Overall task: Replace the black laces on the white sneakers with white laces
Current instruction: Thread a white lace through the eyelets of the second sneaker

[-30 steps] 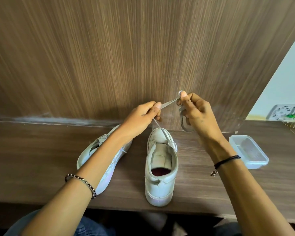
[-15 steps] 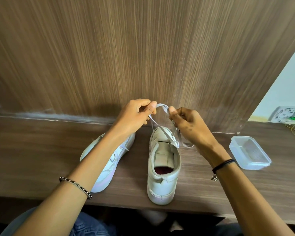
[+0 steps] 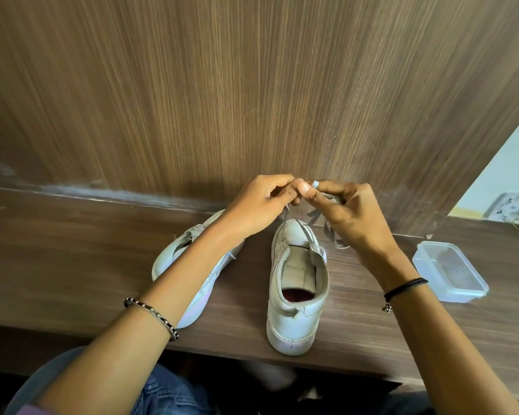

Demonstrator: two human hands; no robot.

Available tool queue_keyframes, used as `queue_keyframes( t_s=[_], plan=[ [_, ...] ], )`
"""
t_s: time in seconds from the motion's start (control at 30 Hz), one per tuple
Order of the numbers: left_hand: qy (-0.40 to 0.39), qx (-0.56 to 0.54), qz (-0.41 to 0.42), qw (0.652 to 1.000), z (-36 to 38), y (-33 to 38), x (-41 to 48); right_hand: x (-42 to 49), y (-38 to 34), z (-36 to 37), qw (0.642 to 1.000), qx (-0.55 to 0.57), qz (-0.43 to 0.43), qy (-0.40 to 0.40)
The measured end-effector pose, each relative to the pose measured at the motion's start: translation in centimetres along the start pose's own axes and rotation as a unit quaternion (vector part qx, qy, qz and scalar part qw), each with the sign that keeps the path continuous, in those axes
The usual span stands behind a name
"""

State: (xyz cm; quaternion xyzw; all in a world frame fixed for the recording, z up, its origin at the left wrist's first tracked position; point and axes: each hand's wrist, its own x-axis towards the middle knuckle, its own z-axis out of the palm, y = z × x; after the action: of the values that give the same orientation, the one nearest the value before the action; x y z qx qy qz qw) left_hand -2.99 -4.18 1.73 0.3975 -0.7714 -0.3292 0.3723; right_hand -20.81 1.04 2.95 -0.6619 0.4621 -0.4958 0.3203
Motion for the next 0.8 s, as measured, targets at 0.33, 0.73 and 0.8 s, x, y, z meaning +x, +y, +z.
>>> queue_keyframes(
  t_s=[0.33,0.73,0.8],
  plan=[
    [0.004,0.021,-0.075,0.997,0.3,-0.7,-0.3,0.4,0.8,-0.2,0.990,-0.094,-0.050,0.097],
    [-0.092,0.119,-0.170,0.974,1.3,-2.4,-1.4,0.4,0.6,0.3,0.990,-0.084,-0.052,0.104],
    [-0.078,0.098,-0.194,0.973,1.5,-1.9,-1.7,0.4,0.6,0.3,0.990,-0.084,-0.055,0.103]
  ],
)
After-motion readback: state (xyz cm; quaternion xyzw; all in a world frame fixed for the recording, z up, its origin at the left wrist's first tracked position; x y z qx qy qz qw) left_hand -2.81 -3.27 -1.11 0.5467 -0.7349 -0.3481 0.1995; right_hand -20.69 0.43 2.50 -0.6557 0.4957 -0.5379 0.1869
